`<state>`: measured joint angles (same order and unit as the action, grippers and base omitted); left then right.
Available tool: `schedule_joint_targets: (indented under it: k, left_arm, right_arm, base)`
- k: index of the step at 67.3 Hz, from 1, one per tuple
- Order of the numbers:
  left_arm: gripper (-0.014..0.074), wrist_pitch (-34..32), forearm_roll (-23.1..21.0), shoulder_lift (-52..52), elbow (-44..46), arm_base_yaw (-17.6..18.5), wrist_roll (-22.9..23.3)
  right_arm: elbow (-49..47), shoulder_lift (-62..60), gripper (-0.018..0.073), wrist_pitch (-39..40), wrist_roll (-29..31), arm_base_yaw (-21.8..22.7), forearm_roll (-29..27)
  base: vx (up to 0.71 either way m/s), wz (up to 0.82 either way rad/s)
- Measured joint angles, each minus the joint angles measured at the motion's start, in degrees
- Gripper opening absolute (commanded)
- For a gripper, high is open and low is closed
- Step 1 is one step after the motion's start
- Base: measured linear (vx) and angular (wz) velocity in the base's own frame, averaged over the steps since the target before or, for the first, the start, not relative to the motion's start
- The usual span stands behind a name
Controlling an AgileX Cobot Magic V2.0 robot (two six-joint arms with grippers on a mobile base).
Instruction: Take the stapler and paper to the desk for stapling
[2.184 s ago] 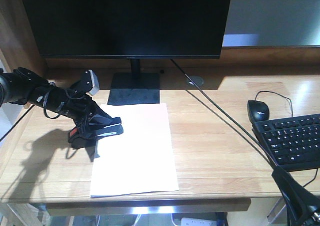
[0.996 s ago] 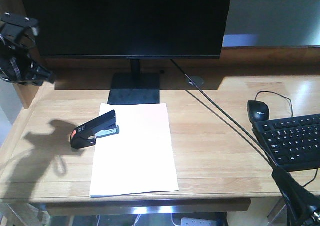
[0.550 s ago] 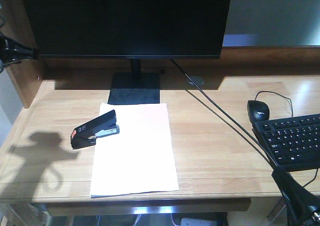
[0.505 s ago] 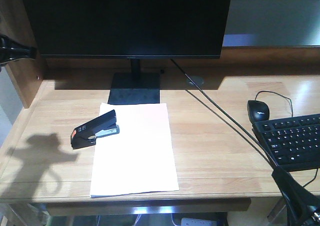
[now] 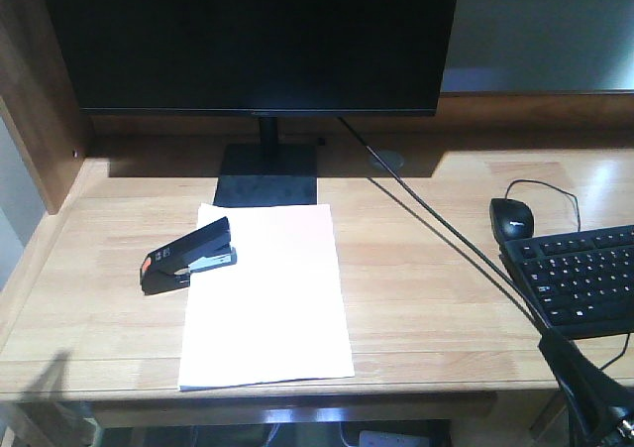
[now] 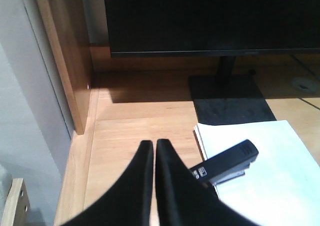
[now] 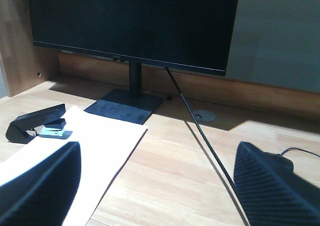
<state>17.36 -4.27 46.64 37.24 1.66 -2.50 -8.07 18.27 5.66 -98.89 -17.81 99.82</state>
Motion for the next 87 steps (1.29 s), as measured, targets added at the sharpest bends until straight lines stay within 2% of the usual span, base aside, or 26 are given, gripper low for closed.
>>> schedule_joint_targets:
  k: [11,21,34,42,77,87]
  left_arm:
    - [-0.0006,-0.08,0.0,-13.98,-9.51,0.0,0.0]
    - [-0.0006,1.4,-2.68,-28.16,-16.48,0.0,0.04]
    - [-0.0006,2.0,-4.11,-40.73,-19.84,0.0,0.04]
    - [-0.0006,2.72,-4.27,-43.55,-19.9,0.0,0.04]
    - [-0.0006,2.87,-4.45,-43.87,-19.9,0.0,0.04]
    - [-0.0006,2.87,-4.45,-43.87,-19.9,0.0,0.04]
  right_arm:
    - [0.0,0.0,0.0588,0.0,0.0,0.0,0.0]
    - [0.0,0.0,0.0588,0.0,0.0,0.0,0.0]
    - [0.0,0.0,0.0588,0.0,0.0,0.0,0.0]
    - [0.0,0.0,0.0588,0.0,0.0,0.0,0.0]
    - [0.0,0.0,0.0588,0.0,0.0,0.0,0.0]
    - [0.0,0.0,0.0519,-0.3,0.0,0.0,0.0]
  base:
    - [0.0,0.0]
    - [0.0,0.0]
    - [0.0,0.0]
    - [0.0,0.0]
    - [0.0,0.0]
    - [0.0,0.0]
